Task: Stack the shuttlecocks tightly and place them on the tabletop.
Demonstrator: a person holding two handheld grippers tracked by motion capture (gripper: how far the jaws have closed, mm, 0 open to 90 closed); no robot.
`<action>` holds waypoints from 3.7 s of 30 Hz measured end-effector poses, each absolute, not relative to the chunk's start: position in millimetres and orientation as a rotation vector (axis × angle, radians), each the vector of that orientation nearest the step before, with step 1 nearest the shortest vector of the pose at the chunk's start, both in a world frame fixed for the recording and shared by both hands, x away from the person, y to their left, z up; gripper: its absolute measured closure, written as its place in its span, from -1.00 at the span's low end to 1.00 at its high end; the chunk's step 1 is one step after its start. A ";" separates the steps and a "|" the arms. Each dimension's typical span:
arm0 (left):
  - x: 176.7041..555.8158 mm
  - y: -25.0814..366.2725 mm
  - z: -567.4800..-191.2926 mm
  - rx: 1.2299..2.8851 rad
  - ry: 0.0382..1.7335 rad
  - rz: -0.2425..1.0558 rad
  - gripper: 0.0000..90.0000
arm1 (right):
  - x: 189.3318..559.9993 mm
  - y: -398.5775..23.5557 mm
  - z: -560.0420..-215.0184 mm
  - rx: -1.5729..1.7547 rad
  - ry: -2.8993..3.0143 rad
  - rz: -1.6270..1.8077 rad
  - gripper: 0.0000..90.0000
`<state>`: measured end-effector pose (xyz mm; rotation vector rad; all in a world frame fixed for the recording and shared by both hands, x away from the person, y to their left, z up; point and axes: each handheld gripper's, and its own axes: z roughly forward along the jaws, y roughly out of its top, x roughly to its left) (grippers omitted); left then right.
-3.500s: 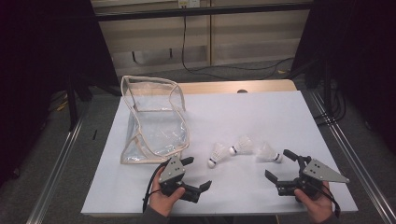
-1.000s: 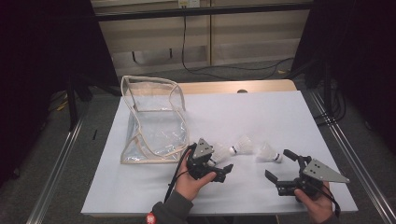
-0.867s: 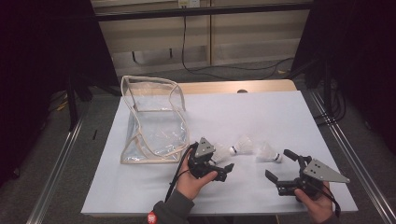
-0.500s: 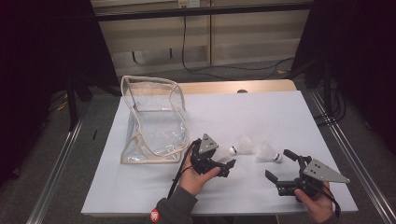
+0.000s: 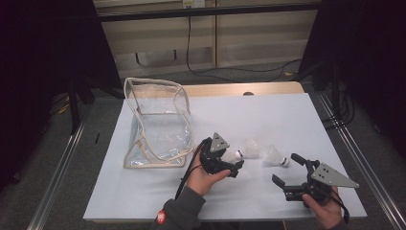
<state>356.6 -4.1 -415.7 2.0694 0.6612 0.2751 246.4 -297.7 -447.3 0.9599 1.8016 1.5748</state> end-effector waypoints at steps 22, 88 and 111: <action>379.1 -25.0 -396.2 2.154 0.631 0.215 -0.79 | 245.8 -299.5 -446.9 0.966 1.796 1.579 -0.99; 387.9 -14.2 -396.3 2.373 0.767 0.148 0.64 | 246.3 -299.8 -448.0 0.970 1.798 1.588 -0.98; 395.3 -17.9 -383.8 2.228 0.860 0.274 0.99 | 245.5 -300.0 -447.4 0.973 1.793 1.590 -0.98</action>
